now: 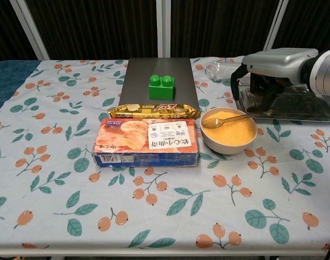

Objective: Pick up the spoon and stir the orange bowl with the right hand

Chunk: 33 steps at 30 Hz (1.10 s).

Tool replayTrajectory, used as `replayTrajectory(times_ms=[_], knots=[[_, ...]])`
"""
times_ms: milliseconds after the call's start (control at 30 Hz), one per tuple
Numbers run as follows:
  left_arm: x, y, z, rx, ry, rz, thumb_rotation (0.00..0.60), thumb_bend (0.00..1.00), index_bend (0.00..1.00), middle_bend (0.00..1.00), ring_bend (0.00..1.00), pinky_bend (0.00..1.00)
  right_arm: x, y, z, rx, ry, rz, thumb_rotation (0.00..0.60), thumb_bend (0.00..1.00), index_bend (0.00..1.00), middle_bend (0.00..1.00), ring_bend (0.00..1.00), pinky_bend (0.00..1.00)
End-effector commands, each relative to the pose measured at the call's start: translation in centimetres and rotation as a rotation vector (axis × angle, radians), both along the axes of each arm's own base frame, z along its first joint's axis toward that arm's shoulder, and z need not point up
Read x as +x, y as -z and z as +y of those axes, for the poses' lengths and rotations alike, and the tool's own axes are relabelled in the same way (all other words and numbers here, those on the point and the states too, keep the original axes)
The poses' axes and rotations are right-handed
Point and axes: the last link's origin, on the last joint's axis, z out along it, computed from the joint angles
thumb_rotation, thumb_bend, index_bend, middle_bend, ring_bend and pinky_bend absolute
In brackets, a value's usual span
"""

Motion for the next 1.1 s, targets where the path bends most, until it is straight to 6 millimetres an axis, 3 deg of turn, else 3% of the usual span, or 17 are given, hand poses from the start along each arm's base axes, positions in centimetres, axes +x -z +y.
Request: replayTrajectory(times_ms=[33, 433, 1100], knots=[[-0.1, 0.0, 0.0, 0.001, 0.000, -0.001, 0.600, 0.11, 0.11, 0.08, 0.03, 0.07, -0.3, 0.6, 0.2, -0.001, -0.004, 0.013, 0.600, 0.23, 0.47, 0.95, 0.92, 1.00], [-0.5, 0.2, -0.3, -0.002, -0.017, -0.013, 0.600, 0.11, 0.11, 0.08, 0.03, 0.07, -0.2, 3.0, 0.0, -0.002, -0.009, 0.041, 0.600, 0.24, 0.48, 0.95, 0.92, 1.00], [-0.8, 0.4, -0.4, -0.012, -0.021, -0.033, 0.600, 0.11, 0.11, 0.08, 0.03, 0.07, -0.5, 3.6, 0.0, -0.005, -0.004, 0.073, 0.600, 0.31, 0.52, 0.95, 0.92, 1.00]])
